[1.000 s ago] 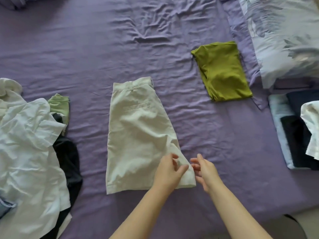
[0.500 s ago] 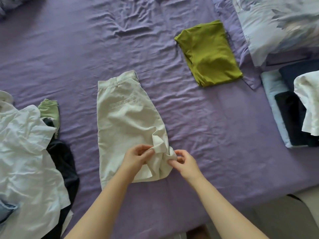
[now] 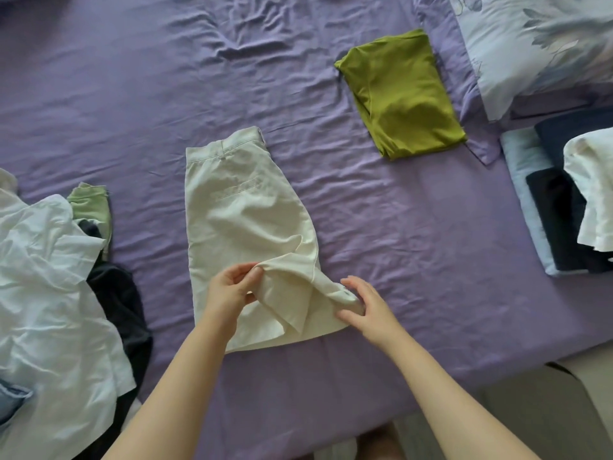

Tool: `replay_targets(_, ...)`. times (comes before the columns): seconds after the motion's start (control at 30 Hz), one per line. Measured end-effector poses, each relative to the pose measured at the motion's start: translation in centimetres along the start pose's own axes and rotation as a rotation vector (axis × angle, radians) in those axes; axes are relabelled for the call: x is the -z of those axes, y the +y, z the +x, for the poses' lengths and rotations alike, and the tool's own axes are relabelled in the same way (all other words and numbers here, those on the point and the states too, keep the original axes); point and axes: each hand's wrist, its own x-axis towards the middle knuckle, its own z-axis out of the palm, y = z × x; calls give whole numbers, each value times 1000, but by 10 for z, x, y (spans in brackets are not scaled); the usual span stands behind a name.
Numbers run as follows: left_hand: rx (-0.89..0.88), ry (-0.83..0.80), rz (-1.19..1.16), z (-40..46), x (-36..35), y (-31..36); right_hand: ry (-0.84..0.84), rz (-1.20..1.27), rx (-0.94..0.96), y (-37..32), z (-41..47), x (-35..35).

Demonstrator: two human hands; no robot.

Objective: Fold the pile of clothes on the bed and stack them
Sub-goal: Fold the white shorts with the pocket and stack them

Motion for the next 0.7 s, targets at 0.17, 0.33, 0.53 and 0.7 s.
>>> replay_targets(0.17, -53, -21, -25, -5, 4, 11, 165, -14, -24, 1, -4, 7)
replay_targets(0.33, -37, -116, -25, -12, -5, 13, 76, -24, -23, 10, -15, 17)
replay_targets(0.53, -63, -207, -81, -15, -1, 25, -246, -18, -9, -32, 12, 12)
replay_targets(0.7, -49, -238, -111, -12, -1, 30, -63, 167, -61, -26, -2, 9)
